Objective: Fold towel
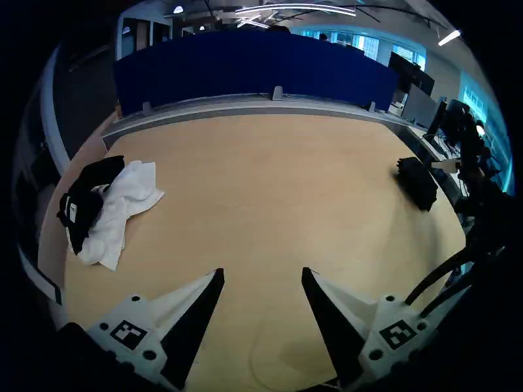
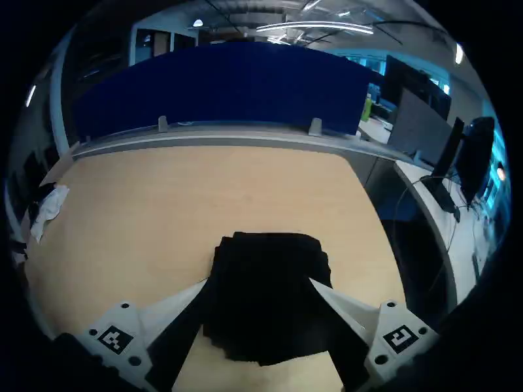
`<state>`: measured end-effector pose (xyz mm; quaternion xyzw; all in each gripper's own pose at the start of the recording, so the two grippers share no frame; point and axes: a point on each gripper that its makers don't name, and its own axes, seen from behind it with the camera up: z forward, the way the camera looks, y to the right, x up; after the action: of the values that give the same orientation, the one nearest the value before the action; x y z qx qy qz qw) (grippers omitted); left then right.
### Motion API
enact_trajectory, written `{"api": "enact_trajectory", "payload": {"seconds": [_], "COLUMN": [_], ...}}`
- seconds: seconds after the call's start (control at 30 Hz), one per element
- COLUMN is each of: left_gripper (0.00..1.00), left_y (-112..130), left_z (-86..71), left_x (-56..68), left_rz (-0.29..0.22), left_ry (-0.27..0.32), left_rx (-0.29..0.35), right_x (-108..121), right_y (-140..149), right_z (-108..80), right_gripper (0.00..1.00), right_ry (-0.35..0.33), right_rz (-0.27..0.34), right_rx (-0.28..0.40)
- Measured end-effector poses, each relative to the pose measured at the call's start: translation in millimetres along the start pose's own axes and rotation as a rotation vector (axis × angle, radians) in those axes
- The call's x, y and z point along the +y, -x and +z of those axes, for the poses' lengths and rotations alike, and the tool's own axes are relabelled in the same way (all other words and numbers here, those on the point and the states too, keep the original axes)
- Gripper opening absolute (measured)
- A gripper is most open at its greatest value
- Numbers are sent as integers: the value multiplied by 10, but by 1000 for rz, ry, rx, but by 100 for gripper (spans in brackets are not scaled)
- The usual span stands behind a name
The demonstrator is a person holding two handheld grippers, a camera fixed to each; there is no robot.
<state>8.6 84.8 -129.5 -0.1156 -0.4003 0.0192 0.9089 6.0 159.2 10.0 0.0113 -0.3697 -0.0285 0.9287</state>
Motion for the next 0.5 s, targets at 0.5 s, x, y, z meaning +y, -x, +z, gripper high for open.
{"api": "enact_trajectory", "payload": {"seconds": [0.5], "left_gripper": [88], "left_y": [-25], "left_z": [27], "left_x": [25], "left_rz": [3], "left_ry": [13], "left_rx": [16], "right_x": [-404], "right_y": [-16], "right_z": [-281], "right_gripper": [100], "right_ry": [-44], "right_rz": [35], "right_rx": [77]}}
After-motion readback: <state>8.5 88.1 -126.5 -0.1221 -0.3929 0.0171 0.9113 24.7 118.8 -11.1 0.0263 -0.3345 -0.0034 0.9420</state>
